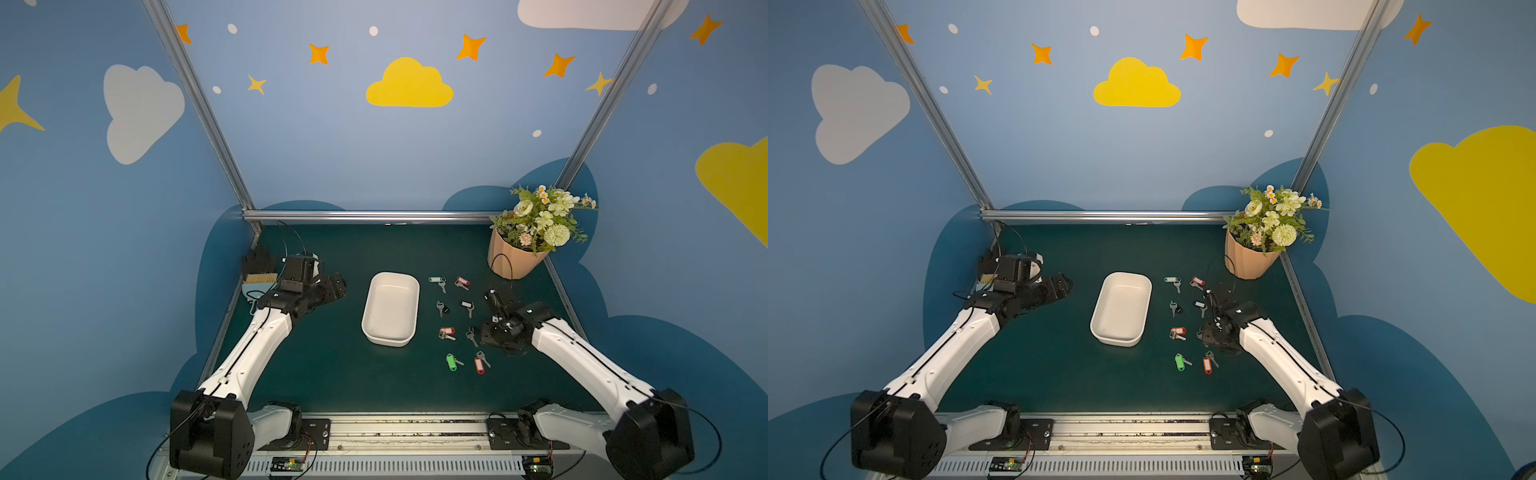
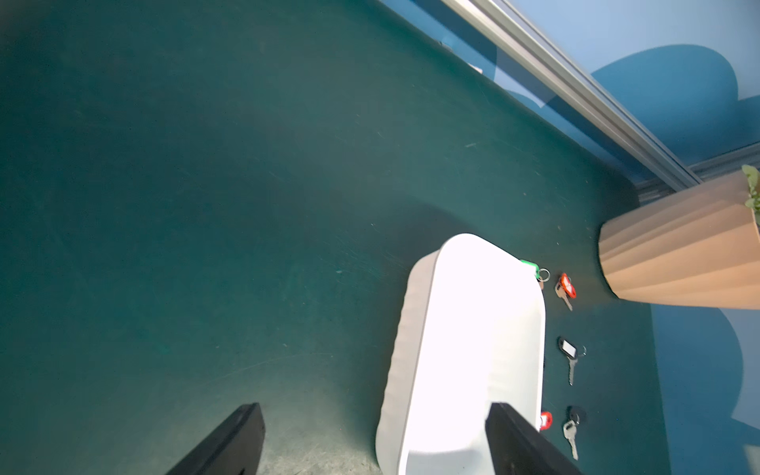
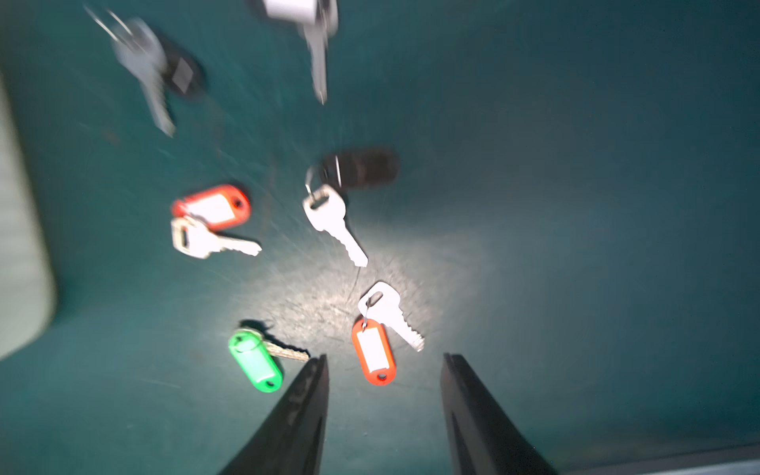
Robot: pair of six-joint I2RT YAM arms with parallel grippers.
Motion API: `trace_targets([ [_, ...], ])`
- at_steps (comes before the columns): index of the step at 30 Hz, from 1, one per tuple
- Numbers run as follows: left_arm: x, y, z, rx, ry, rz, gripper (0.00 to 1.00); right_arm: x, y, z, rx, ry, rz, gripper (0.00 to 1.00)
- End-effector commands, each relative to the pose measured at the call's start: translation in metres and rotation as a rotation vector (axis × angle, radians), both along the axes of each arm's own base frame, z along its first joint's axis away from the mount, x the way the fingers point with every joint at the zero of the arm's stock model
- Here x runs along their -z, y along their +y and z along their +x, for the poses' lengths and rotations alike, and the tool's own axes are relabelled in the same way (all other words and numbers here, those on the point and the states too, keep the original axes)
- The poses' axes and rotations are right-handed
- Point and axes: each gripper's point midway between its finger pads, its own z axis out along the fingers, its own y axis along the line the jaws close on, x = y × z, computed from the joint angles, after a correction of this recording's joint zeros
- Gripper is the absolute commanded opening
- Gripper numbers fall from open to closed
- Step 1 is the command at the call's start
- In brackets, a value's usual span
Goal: Take the keys out of the storage box
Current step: Place the key at the center of the board, then reset both arms
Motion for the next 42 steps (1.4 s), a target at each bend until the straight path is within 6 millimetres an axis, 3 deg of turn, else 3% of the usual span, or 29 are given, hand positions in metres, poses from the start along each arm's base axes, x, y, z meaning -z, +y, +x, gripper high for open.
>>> trace_targets([
  [1, -0.023, 0.030, -0.004, -0.118, -0.102, 0.093, 0.91, -0.046, -0.026, 0.017, 0.045, -0.208, -0.054, 0.62],
  [3, -0.031, 0.048, -0.008, -0.195, -0.183, 0.149, 0.92, -0.069, -0.040, 0.032, 0.066, -0.387, -0.081, 0.70],
  [7, -0.036, 0.083, -0.019, -0.342, -0.353, 0.258, 0.98, -0.086, -0.081, 0.040, 0.221, -0.648, -0.174, 0.96],
  [9, -0.037, 0.095, -0.027, -0.371, -0.422, 0.324, 1.00, -0.083, -0.096, 0.042, 0.272, -0.746, -0.201, 0.98],
  [12, -0.035, 0.104, -0.036, -0.363, -0.486, 0.435, 1.00, -0.068, -0.098, 0.052, 0.223, -0.828, -0.215, 0.98],
  [17, -0.018, 0.117, -0.047, -0.367, -0.457, 0.555, 1.00, -0.028, -0.116, 0.060, 0.318, -0.757, -0.209, 0.98],
  [21, -0.004, 0.118, -0.047, -0.359, -0.409, 0.577, 1.00, -0.007, -0.118, 0.083, 0.317, -0.734, -0.208, 0.98],
  [24, 0.010, 0.117, -0.042, -0.337, -0.365, 0.592, 1.00, 0.006, -0.110, 0.105, 0.217, -0.678, -0.219, 0.98],
  [30, 0.032, 0.117, -0.034, -0.303, -0.288, 0.632, 1.00, 0.005, -0.095, 0.148, 0.048, -0.715, -0.232, 0.98],
  [33, 0.042, 0.116, -0.032, -0.280, -0.282, 0.641, 0.99, 0.016, -0.092, 0.156, 0.048, -0.741, -0.212, 0.98],
  [37, 0.057, 0.116, -0.028, -0.271, -0.285, 0.625, 1.00, 0.027, -0.076, 0.155, -0.084, -0.735, -0.137, 0.98],
  [42, 0.075, 0.122, -0.017, -0.256, -0.275, 0.616, 1.00, 0.027, -0.076, 0.161, -0.054, -0.777, -0.123, 0.98],
])
